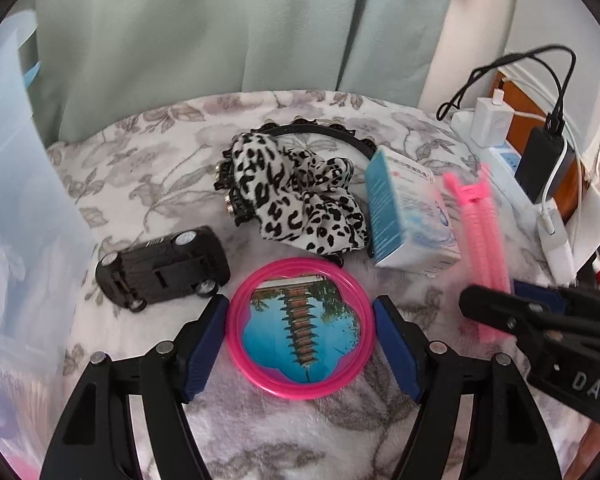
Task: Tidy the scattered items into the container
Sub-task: 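Grasp the pink mirror with the left tool while the right tool grasps the pink roller, then lift and carry the mirror with the left tool while the right tool carries the roller to the box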
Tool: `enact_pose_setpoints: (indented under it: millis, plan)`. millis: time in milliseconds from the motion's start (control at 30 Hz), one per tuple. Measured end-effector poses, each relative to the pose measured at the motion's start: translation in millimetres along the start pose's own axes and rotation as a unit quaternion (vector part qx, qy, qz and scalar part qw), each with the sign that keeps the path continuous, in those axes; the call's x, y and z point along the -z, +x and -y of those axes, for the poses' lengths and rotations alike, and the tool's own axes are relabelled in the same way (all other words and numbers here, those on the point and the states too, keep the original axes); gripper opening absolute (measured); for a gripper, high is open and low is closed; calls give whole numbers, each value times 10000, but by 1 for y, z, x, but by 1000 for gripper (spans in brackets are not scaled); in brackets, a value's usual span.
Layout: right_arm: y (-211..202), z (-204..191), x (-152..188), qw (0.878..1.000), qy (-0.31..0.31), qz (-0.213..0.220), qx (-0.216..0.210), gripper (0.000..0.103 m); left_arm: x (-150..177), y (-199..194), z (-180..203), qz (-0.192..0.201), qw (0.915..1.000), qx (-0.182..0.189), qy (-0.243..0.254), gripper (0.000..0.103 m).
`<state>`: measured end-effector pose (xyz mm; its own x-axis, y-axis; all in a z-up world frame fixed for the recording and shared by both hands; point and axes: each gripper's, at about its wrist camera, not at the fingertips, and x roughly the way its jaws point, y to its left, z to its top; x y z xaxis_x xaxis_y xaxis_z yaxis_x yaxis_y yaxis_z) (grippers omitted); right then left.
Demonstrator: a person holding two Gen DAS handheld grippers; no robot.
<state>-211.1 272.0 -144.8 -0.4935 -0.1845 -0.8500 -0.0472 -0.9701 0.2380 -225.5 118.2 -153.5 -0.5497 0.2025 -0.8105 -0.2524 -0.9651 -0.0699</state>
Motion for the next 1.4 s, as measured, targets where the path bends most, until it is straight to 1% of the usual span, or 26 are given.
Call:
enact_pose_setpoints:
  millis: [233,333,433,533,667,967,1133,1400]
  plan:
    - [-19,2,20,9989,404,37,-241,31,11,-11,1,-70,9999,22,-135,74]
    - [-30,5,30,9972,621,71,-417,31,18,-19,-1,-118,9995,73,-270,74]
    - [-42,7,39,9958,768,139,-486,30,27,-29,-7,-175,9989,81,-423,74]
    - [-55,7,46,9945,851,239,-561,28,35,-41,-13,-203,9979,122,-600,74]
    - [-69,3,55,9936,875,333,-628,27,43,-59,-18,-148,9974,139,-692,74]
    - [-95,3,75,9911,973,468,-784,27,52,-104,-23,145,9969,172,-749,74]
    - [-115,-2,77,9895,941,678,-865,27,50,-130,-24,369,9961,220,-772,74]
    - [-159,-15,75,9852,841,1134,-969,27,42,-179,-20,806,9937,295,-720,74]
